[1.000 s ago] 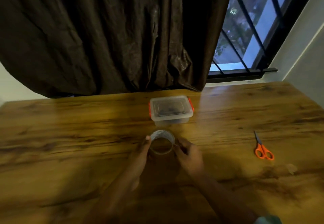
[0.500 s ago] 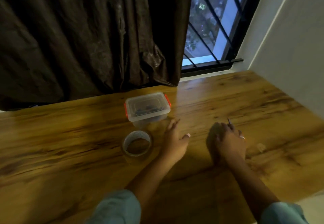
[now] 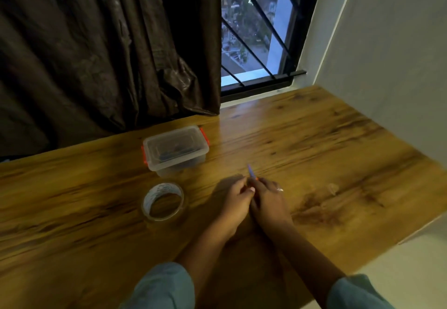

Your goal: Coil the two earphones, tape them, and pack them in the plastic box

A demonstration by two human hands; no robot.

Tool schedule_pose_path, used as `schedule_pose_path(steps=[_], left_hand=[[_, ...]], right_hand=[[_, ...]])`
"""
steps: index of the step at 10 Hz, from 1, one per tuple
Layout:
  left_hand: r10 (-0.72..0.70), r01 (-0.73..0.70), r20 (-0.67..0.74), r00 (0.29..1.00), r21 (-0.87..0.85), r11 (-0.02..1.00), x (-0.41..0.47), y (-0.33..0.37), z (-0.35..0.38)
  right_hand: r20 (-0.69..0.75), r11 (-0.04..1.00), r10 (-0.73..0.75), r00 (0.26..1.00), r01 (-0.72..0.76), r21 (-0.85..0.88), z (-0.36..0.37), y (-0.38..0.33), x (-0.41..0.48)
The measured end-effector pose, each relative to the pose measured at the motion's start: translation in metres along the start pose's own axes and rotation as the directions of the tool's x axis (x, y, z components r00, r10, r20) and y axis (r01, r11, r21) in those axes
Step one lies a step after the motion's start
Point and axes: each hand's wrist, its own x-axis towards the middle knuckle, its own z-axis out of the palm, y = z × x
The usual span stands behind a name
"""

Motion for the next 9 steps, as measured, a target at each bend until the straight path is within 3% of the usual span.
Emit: schedule_pose_path(steps=[2, 4, 6, 7, 8, 9], left_hand=[[0.091, -0.073, -0.162, 0.983, 0.117, 0.99, -0.012, -0.012, -0.051], [0.114, -0.061, -0.202, 0.973, 0.251, 0.966, -0.025, -0.018, -0.07], [0.151, -0.069, -0.205, 0.967, 0.359, 0.931, -0.036, -0.02, -0.067], [0.18, -0.083, -0.203, 0.962, 0.413, 0.907, -0.041, -0.021, -0.067], [0.345, -0.195, -0.26, 0.902, 0.469, 0.862, -0.047, -0.02, -0.072], [0.491, -0.286, -0.352, 0.797, 0.496, 0.82, -0.051, -0.009, -0.082]], right_hand=[[0.061, 0.988, -0.148, 0.987, 0.145, 0.054, 0.023, -0.038, 0.003], [0.075, 0.973, -0.217, 0.973, 0.21, 0.092, 0.045, -0.058, 0.006], [0.086, 0.972, -0.224, 0.971, 0.229, -0.047, 0.059, -0.053, 0.008], [0.083, 0.972, -0.228, 0.97, 0.231, -0.034, 0.059, -0.053, 0.008], [0.063, 0.972, -0.233, 0.97, 0.232, 0.021, 0.054, -0.053, 0.006], [-0.015, 0.965, -0.192, 0.981, 0.192, 0.177, 0.047, -0.056, 0.004]])
